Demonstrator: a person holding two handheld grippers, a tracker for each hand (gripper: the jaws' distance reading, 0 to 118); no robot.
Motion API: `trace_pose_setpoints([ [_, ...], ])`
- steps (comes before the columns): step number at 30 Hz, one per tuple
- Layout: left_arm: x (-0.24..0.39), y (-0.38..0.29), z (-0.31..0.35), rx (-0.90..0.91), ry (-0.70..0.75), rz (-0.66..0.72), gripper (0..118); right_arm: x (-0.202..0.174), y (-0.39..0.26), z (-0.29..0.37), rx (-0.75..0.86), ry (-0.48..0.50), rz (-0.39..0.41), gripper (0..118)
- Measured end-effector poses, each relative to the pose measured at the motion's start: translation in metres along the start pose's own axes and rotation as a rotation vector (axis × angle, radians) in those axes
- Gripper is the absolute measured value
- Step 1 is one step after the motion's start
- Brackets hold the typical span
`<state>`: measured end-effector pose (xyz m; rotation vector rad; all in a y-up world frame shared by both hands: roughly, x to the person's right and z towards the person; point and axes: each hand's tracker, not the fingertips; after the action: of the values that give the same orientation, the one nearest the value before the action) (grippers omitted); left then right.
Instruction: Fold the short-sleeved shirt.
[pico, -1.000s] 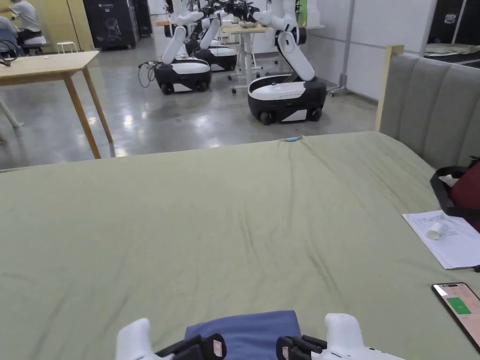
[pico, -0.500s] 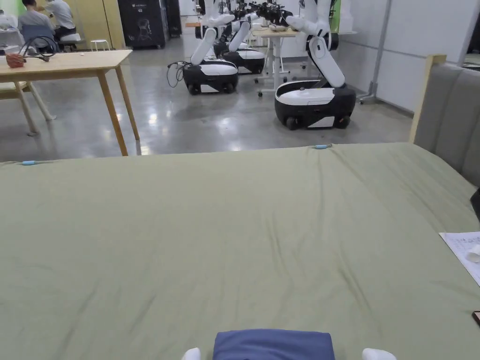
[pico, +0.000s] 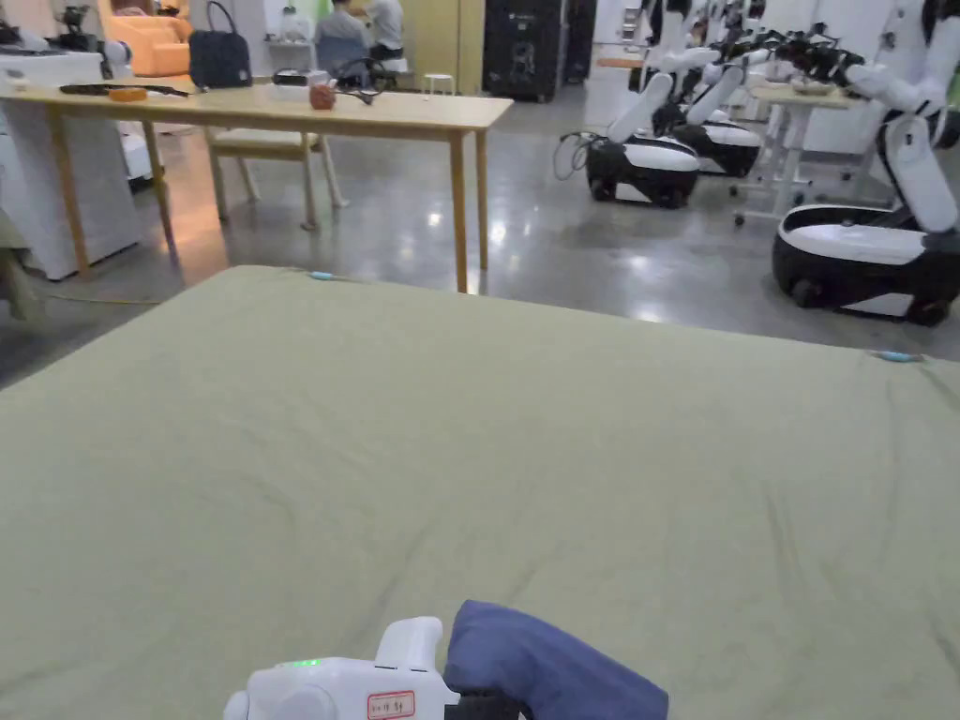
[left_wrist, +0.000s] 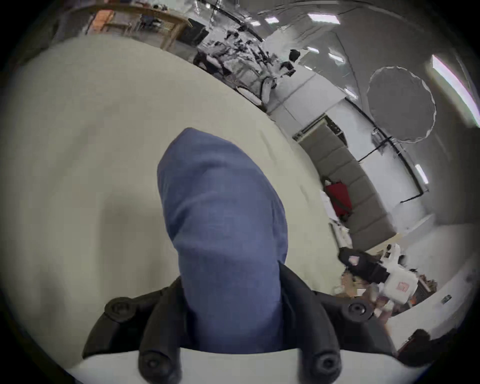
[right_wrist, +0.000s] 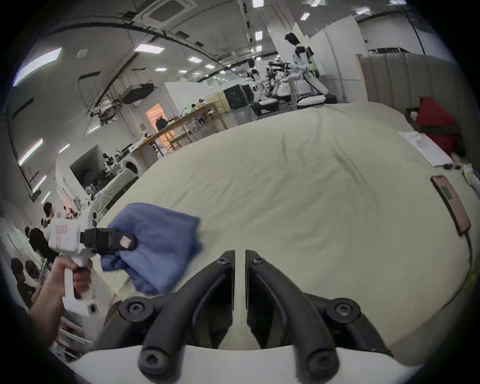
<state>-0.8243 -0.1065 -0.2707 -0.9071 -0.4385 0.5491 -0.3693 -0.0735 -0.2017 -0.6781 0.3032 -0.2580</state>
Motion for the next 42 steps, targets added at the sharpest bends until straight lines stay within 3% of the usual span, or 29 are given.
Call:
trace_pose_setpoints([
  [5,-0.117,0.053,0.102,-0.002,0.12,0.019,24,-0.041,-0.009,-0.008,-0.038,0.023,0.08,10],
  [9,-0.174,0.091,0.174,0.044,0.26,0.064,24,-0.067,-0.016,-0.018,-0.053,0.046,0.109,10],
  [15,-0.255,0.111,0.196,-0.011,0.276,0.106,25,-0.086,-0.017,-0.03,-0.073,0.045,0.111,10],
  [16,-0.258,0.111,0.196,-0.013,0.286,0.116,41,-0.086,-0.016,-0.03,-0.075,0.045,0.115,10],
  [18,-0.241,0.105,0.202,0.017,0.44,0.058,99,-0.087,-0.014,-0.029,-0.077,0.041,0.127,10],
  [19,-0.241,0.103,0.212,0.06,0.458,0.028,107,-0.087,-0.013,-0.029,-0.076,0.036,0.13,10],
  [22,-0.226,0.104,0.244,0.172,0.468,0.054,106,-0.083,-0.009,-0.027,-0.073,0.029,0.137,10],
  [25,-0.19,0.099,0.258,0.247,0.589,-0.055,106,-0.079,-0.005,-0.023,-0.061,0.023,0.145,10],
  [26,-0.176,0.101,0.262,0.251,0.64,-0.107,103,-0.076,-0.003,-0.02,-0.051,0.02,0.144,10],
  [27,-0.163,0.099,0.259,0.241,0.685,-0.13,89,-0.074,-0.001,-0.017,-0.042,0.016,0.144,10],
  [28,-0.147,0.096,0.254,0.24,0.735,-0.153,39,-0.07,0.003,-0.013,-0.027,0.006,0.146,10],
  [29,-0.127,0.093,0.245,0.238,0.774,-0.161,0,-0.067,0.007,-0.008,-0.006,-0.017,0.15,10],
  [31,-0.094,0.086,0.224,0.23,0.831,-0.174,0,-0.059,0.021,0.003,0.029,-0.056,0.164,10],
  [34,-0.043,0.088,0.198,0.378,0.722,-0.278,0,-0.05,0.056,0.024,0.111,-0.11,0.223,10],
  [42,0.163,0.08,0.15,0.798,0.494,-0.564,2,-0.04,0.164,0.087,0.417,-0.229,0.342,10],
])
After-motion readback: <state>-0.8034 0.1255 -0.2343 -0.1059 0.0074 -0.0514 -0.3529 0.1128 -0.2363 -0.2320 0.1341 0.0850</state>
